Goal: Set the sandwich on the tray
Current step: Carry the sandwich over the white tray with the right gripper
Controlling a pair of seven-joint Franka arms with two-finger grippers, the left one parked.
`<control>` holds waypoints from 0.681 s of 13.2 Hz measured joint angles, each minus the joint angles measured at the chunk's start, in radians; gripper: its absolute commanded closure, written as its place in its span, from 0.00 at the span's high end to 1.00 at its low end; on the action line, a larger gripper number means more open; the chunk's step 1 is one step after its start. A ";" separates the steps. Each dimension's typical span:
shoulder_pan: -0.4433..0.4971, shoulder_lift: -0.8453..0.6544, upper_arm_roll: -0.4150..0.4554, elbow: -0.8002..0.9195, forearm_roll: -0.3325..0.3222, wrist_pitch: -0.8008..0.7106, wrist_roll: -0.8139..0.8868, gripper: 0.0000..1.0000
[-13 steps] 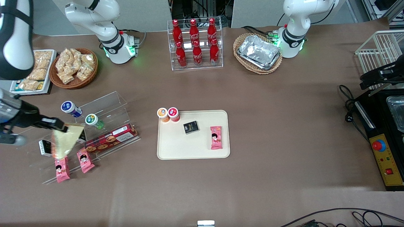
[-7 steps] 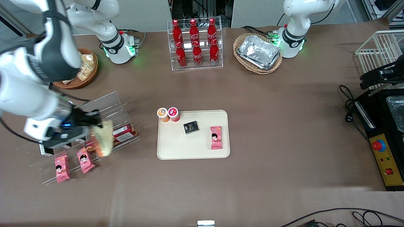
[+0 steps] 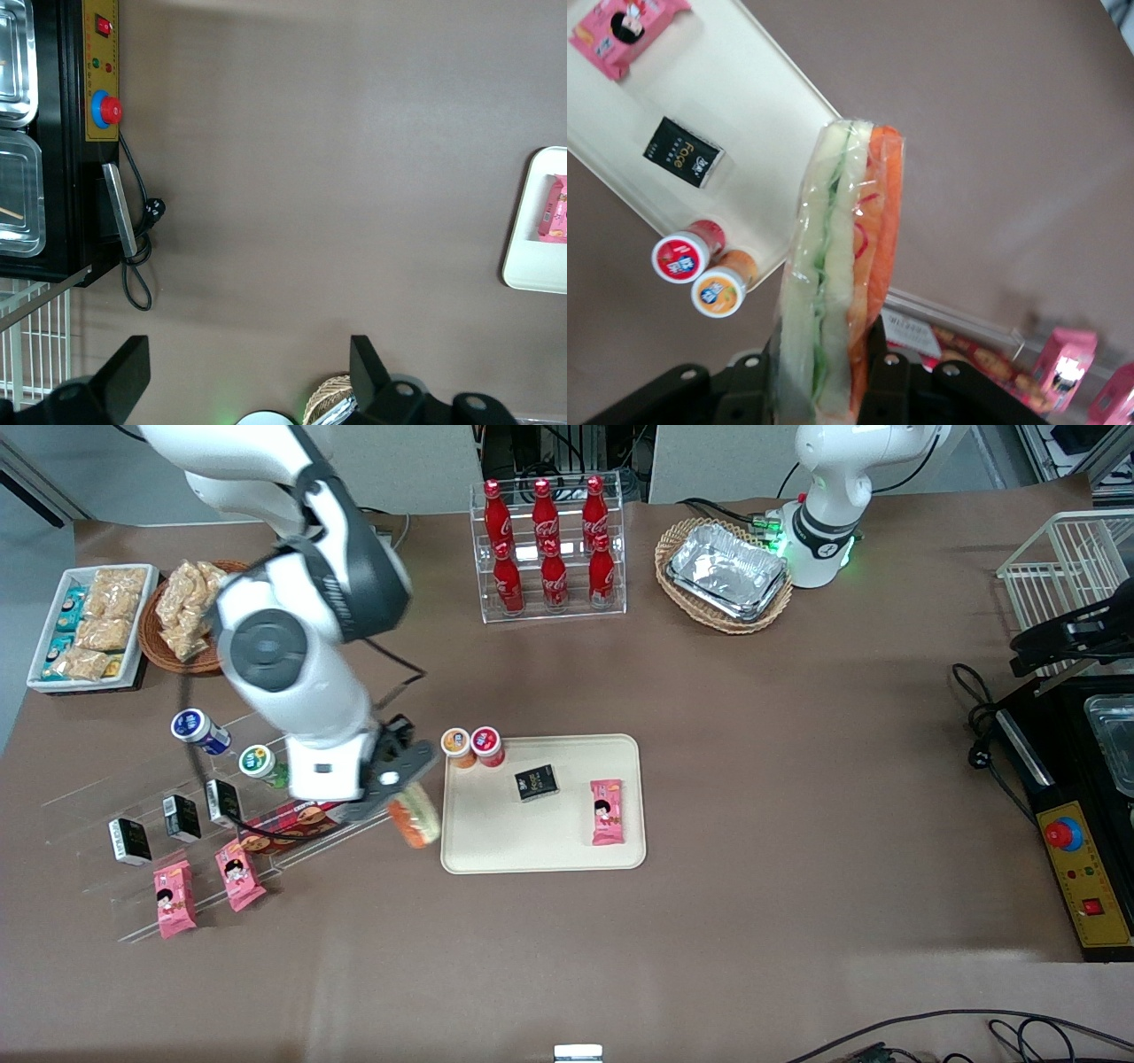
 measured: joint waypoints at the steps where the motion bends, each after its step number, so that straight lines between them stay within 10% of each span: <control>1: 0.023 0.021 0.000 0.001 -0.028 0.027 -0.046 0.37; 9: 0.070 0.174 0.035 0.009 -0.126 0.182 -0.294 0.37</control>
